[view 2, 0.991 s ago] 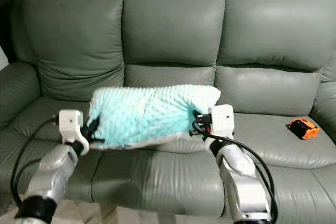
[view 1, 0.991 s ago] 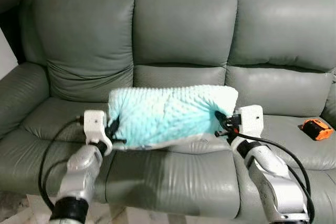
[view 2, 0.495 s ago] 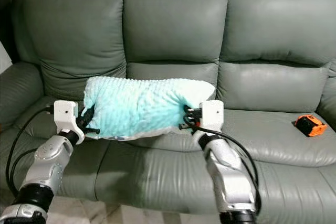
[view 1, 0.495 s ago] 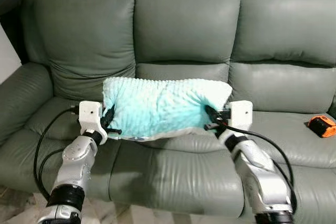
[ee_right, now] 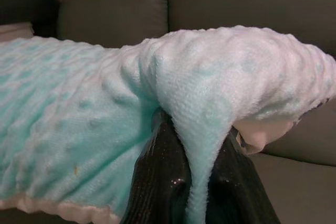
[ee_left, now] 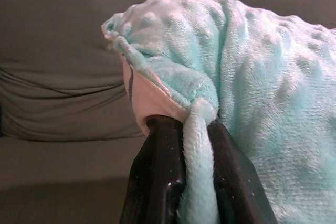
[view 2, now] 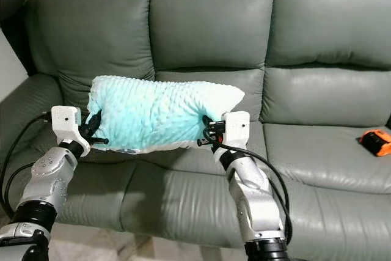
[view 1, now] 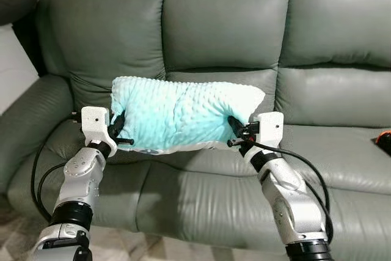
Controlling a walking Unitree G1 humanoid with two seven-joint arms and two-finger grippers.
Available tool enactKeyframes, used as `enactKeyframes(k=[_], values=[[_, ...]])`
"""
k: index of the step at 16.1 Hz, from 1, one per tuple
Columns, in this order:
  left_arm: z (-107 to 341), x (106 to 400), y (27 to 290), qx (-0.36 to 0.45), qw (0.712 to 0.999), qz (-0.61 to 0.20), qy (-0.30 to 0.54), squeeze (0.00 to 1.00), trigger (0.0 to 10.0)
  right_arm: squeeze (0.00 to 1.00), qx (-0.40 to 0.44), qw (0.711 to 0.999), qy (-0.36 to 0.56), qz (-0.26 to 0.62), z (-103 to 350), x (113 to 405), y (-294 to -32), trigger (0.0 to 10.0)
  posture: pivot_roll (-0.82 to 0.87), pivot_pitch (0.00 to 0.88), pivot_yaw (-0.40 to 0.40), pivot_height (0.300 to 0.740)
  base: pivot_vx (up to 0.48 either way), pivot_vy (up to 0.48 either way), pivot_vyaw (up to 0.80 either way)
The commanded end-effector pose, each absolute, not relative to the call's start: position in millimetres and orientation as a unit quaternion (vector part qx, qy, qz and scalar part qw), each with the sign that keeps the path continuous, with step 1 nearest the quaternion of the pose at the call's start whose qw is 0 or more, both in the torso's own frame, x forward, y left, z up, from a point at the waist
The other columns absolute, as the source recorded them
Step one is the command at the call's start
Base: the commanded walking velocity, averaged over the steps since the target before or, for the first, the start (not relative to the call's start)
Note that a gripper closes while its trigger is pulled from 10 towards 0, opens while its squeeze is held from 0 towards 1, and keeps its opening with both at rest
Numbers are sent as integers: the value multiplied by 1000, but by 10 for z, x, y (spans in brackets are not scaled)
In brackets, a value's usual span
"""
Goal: Move the pillow to the sofa
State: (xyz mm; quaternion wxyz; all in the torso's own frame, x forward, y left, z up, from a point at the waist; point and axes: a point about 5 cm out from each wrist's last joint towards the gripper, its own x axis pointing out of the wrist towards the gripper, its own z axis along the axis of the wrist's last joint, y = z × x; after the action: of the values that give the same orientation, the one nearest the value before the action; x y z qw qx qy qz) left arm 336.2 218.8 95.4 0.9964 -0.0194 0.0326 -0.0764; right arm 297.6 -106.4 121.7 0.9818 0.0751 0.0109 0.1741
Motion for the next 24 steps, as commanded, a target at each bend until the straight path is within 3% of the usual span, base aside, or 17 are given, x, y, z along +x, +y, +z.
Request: enactKeyframes(k=[1, 24], values=[[1068, 3413, 2238, -1, 997, -81, 16, 0, 10000, 0, 79, 980, -4, 182, 1267, 2987, -984, 10000, -107, 0, 157, 740, 0, 0, 0], [1141, 3461, 2295, 21, 995, -95, 8, 0, 10000, 0, 78, 981, -8, 177, 1199, 2971, -933, 10000, -93, 0, 185, 740, 0, 0, 0]])
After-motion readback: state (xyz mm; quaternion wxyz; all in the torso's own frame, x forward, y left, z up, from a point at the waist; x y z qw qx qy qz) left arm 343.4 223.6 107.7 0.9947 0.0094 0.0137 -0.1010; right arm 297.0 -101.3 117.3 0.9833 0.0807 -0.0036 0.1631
